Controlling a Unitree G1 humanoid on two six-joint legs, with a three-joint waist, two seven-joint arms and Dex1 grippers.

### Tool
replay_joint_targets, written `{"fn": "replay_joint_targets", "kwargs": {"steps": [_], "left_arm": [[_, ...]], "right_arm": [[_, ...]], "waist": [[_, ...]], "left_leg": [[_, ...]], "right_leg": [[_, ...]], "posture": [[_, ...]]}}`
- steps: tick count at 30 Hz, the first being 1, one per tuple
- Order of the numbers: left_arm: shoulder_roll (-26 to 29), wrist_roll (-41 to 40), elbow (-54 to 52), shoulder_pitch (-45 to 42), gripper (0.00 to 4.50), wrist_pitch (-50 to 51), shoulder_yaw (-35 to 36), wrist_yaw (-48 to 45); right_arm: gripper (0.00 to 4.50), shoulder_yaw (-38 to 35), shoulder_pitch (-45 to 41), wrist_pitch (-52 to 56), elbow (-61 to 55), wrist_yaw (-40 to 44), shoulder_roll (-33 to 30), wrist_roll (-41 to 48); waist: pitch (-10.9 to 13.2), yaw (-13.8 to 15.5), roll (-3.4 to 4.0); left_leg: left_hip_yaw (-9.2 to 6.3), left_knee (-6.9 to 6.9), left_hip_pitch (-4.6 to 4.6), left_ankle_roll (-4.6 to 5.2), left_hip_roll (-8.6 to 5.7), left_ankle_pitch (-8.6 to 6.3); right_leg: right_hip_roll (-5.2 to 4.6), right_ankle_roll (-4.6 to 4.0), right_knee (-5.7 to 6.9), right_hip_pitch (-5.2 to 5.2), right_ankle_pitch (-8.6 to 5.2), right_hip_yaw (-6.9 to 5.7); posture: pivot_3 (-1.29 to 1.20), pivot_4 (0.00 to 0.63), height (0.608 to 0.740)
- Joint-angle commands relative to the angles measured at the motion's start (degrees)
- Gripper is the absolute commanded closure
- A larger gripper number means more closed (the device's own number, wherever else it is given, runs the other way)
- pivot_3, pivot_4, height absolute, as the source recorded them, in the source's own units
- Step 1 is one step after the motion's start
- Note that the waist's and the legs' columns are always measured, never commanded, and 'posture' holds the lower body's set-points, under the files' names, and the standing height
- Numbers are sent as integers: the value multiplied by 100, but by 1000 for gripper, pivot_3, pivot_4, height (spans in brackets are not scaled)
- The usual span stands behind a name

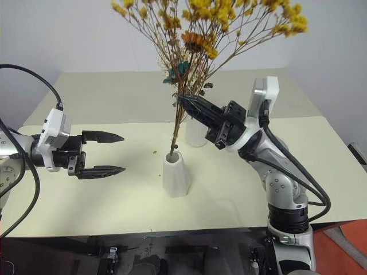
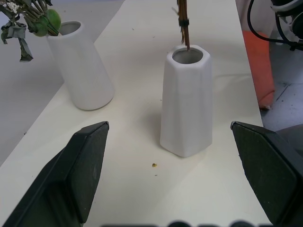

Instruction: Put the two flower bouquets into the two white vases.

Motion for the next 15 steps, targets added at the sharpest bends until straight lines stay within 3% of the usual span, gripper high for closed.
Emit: {"fn": "replay_joint_targets", "kwargs": {"steps": [1, 15], "left_arm": [[38, -69, -107, -85, 0, -53, 111, 13], [59, -112, -154, -53, 0, -14, 188, 77]], "right_arm": [[4463, 5, -7, -187, -18, 147, 35, -103], [4463, 255, 405, -499, 104, 661, 143, -606]], "waist": [[0, 1, 0], [0, 2, 0]], "left_leg": [[0, 0, 0, 0, 0, 0], [-1, 0, 0, 0, 0, 0]], "right_leg": [[0, 0, 0, 0, 0, 0], [0, 0, 0, 0, 0, 0]], "posture": [[0, 150, 740], [0, 150, 740]]}}
